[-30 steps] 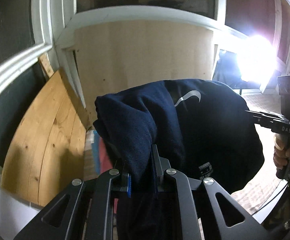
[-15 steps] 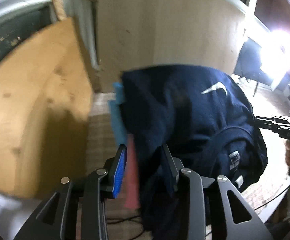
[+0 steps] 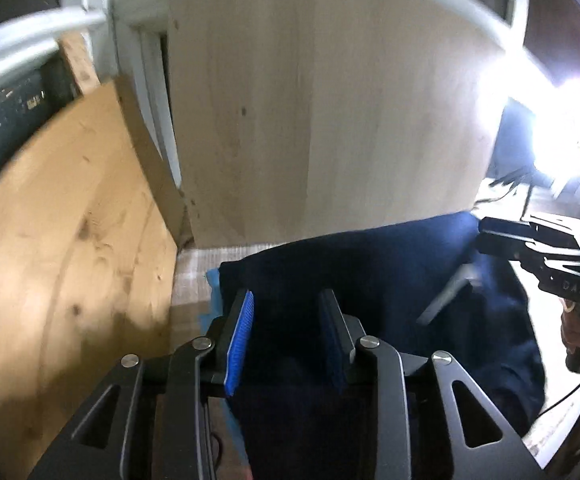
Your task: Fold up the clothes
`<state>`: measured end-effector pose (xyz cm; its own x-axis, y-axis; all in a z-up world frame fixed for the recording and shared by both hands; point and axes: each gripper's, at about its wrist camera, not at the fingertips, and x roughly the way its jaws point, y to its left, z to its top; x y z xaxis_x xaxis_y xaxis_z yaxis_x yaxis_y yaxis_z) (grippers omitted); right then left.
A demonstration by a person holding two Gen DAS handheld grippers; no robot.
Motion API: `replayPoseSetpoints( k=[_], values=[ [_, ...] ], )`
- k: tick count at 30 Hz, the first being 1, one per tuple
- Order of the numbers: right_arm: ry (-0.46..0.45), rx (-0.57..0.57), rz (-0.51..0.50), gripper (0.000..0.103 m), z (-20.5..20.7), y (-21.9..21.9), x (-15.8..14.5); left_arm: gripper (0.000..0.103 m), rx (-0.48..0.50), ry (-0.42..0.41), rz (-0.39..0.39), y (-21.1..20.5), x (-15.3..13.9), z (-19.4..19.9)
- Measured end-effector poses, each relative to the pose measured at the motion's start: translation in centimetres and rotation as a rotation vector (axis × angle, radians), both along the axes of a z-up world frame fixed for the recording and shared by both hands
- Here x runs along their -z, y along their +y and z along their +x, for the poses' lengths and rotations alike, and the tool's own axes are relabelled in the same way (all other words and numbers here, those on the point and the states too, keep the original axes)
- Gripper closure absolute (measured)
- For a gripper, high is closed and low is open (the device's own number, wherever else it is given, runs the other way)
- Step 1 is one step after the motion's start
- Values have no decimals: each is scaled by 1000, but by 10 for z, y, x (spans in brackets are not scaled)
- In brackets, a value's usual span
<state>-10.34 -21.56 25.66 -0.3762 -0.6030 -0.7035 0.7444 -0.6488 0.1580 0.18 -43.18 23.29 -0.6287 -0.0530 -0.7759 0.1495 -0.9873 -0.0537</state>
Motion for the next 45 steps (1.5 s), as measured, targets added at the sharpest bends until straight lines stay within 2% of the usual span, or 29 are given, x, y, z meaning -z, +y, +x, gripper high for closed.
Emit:
replayPoseSetpoints(
  k=[3, 7, 9, 11, 14, 19, 23, 26, 31, 34, 37, 39, 41, 45],
  values=[
    [-68, 1, 35, 73, -19, -9, 28, 68, -4, -53, 8, -12, 28, -15],
    [-48, 15, 50, 67, -19, -3, 26, 67, -23, -40, 24, -18, 20, -9],
    [-9, 26, 40, 67, -5, 8, 7, 71, -31, -20, 11, -15, 6, 5],
    [26, -1, 17, 67, 15, 22, -8, 71, -24, 7, -3, -6, -8, 26],
    [55, -51, -2, 58, 59, 37, -17, 70, 3, 47, -2, 20, -19, 69],
    [-1, -87, 49, 55, 116, 47, 16, 69, 25, 31, 40, 56, -4, 129],
    [-10, -87, 125, 55, 156, 74, 40, 67, 28, -37, -5, 71, 17, 163],
    [-9, -84, 192, 47, 183, 99, 52, 65, 5, -66, 17, 79, 26, 180],
    [-97, 30, 221, 47, 198, 146, 62, 64, -49, -105, 68, 95, 37, 207],
    [-101, 96, 195, 47, 200, 166, 54, 55, -80, -121, 93, 107, 40, 222],
    [-90, 122, 163, 47, 205, 188, 43, 46, -94, -70, 58, 138, 17, 228],
    [-79, 116, 149, 47, 209, 196, 37, 34, -112, -36, 33, 157, 2, 229],
    [-70, 103, 137, 47, 212, 206, 32, 26, -137, -6, 11, 174, -10, 231],
    [-49, 69, 123, 47, 218, 231, 29, 26, -235, 12, 7, 196, -23, 236]
  ],
)
